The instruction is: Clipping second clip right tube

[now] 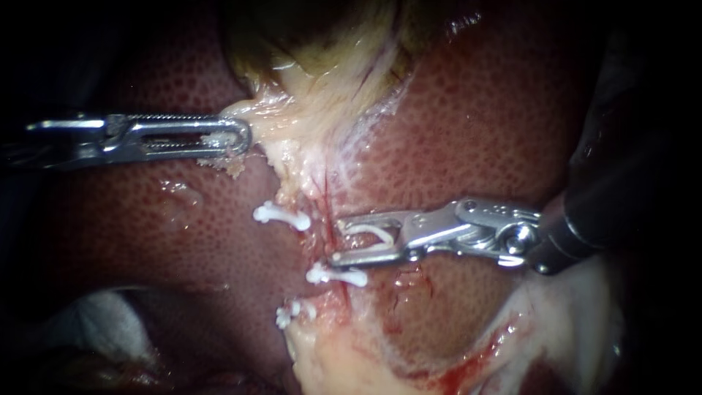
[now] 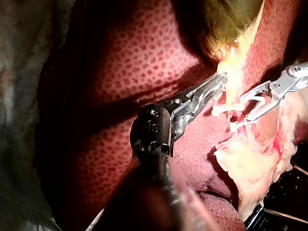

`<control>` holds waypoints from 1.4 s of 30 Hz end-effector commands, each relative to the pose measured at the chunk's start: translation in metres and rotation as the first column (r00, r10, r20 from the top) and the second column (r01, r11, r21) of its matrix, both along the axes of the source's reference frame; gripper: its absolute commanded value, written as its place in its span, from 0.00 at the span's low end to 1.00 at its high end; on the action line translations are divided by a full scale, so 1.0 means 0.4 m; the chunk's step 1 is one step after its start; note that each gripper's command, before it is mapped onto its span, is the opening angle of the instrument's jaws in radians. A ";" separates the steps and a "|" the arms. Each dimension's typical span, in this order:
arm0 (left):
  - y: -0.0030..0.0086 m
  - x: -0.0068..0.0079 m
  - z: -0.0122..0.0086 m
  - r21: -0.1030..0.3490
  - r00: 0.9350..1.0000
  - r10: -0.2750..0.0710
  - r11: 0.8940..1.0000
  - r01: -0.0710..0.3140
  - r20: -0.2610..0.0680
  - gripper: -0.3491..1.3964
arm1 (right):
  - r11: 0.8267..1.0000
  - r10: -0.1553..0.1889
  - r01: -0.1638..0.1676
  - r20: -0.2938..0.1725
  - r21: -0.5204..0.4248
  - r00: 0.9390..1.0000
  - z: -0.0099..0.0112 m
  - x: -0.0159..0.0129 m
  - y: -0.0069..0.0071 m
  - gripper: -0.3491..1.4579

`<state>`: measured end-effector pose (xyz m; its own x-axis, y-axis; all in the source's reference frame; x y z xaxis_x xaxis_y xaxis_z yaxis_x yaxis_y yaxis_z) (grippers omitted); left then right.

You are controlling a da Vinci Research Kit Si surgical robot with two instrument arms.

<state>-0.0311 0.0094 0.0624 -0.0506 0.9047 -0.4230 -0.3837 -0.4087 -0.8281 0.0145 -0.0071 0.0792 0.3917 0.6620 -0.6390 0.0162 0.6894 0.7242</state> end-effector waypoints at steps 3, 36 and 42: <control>0.0000 0.0000 0.0000 0.000 1.000 0.000 1.000 0.000 0.000 0.00 | 1.000 0.001 -0.001 -0.001 0.010 1.000 0.0007 0.0020 -0.0004 0.37; 0.0000 -0.0003 0.0002 0.001 1.000 0.001 1.000 -0.001 -0.003 0.00 | 0.986 0.001 0.018 -0.115 0.166 0.993 -0.0026 0.0074 -0.0055 0.35; 0.0000 -0.0003 0.0001 0.001 1.000 0.001 1.000 -0.001 -0.003 0.00 | 0.985 0.001 0.018 -0.112 0.174 0.994 -0.0019 0.0075 -0.0065 0.35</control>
